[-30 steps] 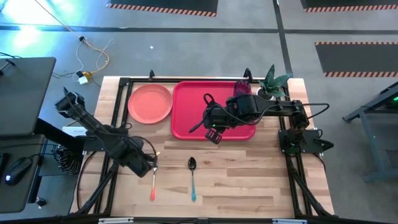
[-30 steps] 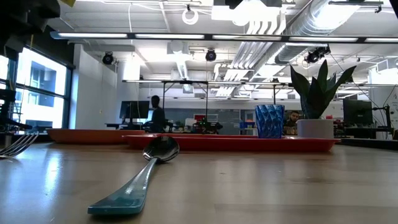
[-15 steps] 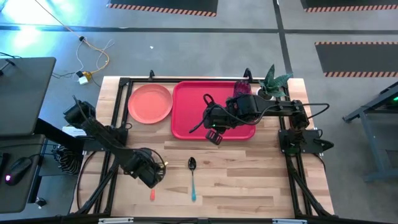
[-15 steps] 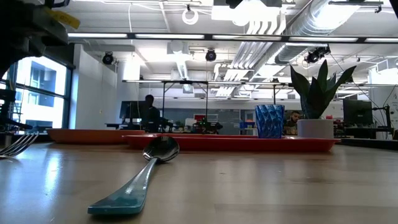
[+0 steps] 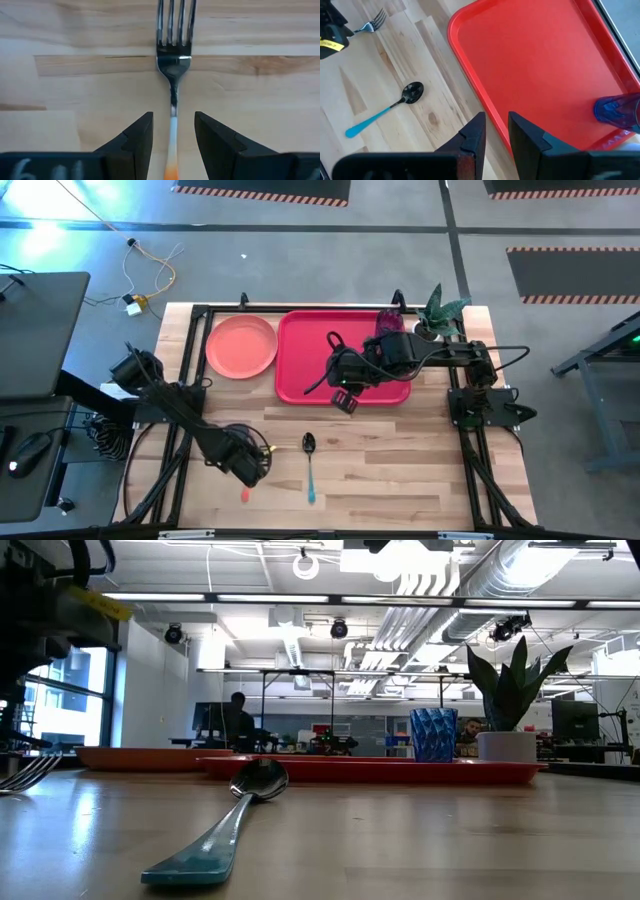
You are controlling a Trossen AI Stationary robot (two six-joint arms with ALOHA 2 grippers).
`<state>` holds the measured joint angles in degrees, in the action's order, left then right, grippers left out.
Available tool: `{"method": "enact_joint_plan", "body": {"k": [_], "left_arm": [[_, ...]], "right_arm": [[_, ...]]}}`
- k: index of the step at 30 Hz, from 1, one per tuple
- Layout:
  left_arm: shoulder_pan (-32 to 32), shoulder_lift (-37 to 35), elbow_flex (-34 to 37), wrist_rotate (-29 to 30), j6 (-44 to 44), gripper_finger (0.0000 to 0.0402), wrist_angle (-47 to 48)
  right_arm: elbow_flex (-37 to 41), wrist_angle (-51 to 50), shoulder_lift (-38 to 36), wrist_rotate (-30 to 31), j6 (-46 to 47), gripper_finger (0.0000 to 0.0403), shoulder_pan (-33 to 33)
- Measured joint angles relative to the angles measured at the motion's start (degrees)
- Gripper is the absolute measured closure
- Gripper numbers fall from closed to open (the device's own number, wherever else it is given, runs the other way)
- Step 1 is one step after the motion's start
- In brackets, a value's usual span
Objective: Pick and place plate/cup/fork/spoon on tray
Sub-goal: Put the fork on the left of the serving tray
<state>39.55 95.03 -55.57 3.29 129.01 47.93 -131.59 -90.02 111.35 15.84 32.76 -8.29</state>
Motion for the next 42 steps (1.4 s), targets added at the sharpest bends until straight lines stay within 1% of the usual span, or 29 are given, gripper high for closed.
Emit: {"method": "enact_joint_plan", "body": {"k": [11, 18, 21, 29, 31, 39, 42], "left_arm": [[0.0, 4.9, 0.0, -0.4, 0.0, 0.0268, -3.2], [-0.2, 5.5, -0.2, -1.1, -0.1, 0.0272, -3.2], [-0.2, 5.3, -0.1, -1.2, -0.1, 0.029, -3.2], [-0.2, 5.3, -0.1, -1.3, -1.2, 0.0378, -3.3], [-0.2, 5.3, -0.1, -1.3, -1.1, 0.0391, -3.3], [-0.2, 4.4, 0.2, -1.3, -1.2, 0.0389, -3.7], [-0.2, 3.2, 0.2, 0.1, -1.2, 0.0394, -4.6]], "right_arm": [[0.0, 0.0, 0.0, 0.0, -0.3, 0.0329, 0.0], [0.0, 0.0, 0.0, 0.0, -0.9, 0.0329, 0.0], [0.0, 0.0, 0.0, 0.0, -1.1, 0.0329, 0.0], [0.0, 0.0, 0.0, 0.0, -2.5, 0.0329, 0.0], [0.0, 0.0, 0.0, 0.0, -3.1, 0.0329, 0.0], [0.0, 0.0, 0.0, 0.2, -4.7, 0.0329, 0.0], [0.0, 0.0, 0.0, 0.2, -4.8, 0.0329, 0.0]]}}
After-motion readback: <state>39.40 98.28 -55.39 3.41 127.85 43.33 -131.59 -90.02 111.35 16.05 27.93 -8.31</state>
